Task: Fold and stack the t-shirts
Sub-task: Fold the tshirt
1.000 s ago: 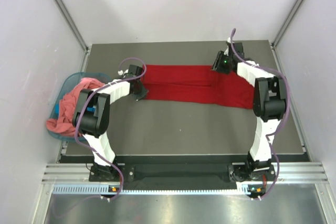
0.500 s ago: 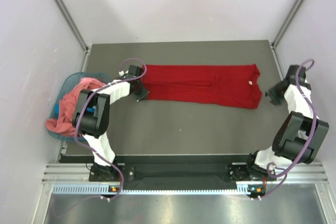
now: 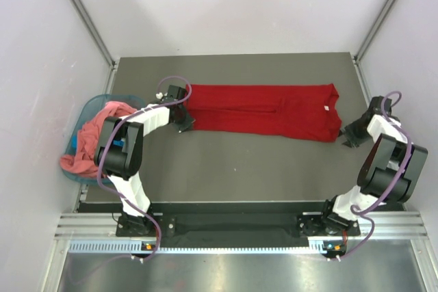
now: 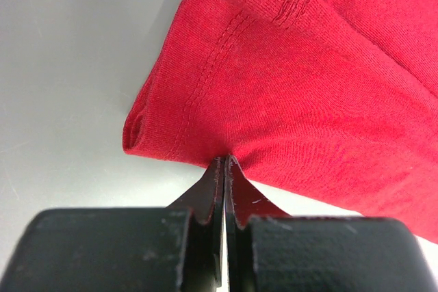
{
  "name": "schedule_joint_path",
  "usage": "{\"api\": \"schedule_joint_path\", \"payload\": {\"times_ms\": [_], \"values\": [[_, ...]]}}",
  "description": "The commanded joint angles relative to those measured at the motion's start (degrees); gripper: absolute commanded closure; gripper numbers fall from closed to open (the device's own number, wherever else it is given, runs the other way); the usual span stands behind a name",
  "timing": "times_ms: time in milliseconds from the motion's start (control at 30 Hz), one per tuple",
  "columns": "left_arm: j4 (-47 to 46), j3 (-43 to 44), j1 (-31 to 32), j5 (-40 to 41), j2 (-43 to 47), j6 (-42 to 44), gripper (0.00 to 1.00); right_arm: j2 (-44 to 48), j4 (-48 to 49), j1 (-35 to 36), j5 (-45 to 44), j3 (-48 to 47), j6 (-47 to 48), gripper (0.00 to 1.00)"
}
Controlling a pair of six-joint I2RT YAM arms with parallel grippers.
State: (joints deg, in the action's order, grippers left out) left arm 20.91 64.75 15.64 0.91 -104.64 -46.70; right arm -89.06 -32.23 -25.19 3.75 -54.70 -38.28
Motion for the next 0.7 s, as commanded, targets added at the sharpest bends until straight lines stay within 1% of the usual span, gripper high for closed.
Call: {"api": "schedule_joint_path", "payload": {"times_ms": [0, 100, 200, 333, 433, 467, 500, 533, 600, 667], "values": [[0.71, -0.68, 0.45, -0.47, -1.0, 0.91, 1.0, -2.43, 4.97, -0.65, 4.59, 1.08, -3.2, 0.66], [1.15, -0.5, 0.45, -0.2, -0.92, 0.99, 1.0, -3.4, 6.04, -0.39, 6.36, 1.08, -4.17, 0.66], [1.33, -0.33, 0.45, -0.03, -0.92, 0.99, 1.0, -2.97, 6.56, 0.05, 6.27, 0.91, -2.33, 0.66], [1.15, -0.42, 0.45, -0.47, -1.09, 0.91, 1.0, -1.13, 3.76, -0.03, 1.98, 0.29, 1.54, 0.65], [1.24, -0.33, 0.45, -0.38, -1.09, 1.17, 1.0, 1.77, 3.92, 0.05, 1.17, 0.82, 3.91, 0.64], [1.33, -0.33, 0.45, -0.29, -1.01, 1.26, 1.0, 2.48, 4.97, 0.14, 4.31, 0.91, 6.27, 0.64], [1.42, -0.33, 0.45, -0.29, -1.0, 1.26, 1.0, 3.35, 6.9, 0.14, 7.03, 0.73, 12.29, 0.62], [1.42, -0.24, 0.45, -0.38, -1.0, 1.17, 1.0, 3.62, 7.52, 0.14, 11.06, 0.65, 14.62, 0.62], [1.24, -0.24, 0.45, -0.64, -1.09, 1.17, 1.0, 4.24, 8.4, -0.03, 12.5, 0.29, 18.92, 0.6], [0.89, -0.33, 0.45, -0.64, -1.62, 0.82, 1.0, 3.98, 9.63, -0.04, 16.97, 0.38, 21.05, 0.59]]}}
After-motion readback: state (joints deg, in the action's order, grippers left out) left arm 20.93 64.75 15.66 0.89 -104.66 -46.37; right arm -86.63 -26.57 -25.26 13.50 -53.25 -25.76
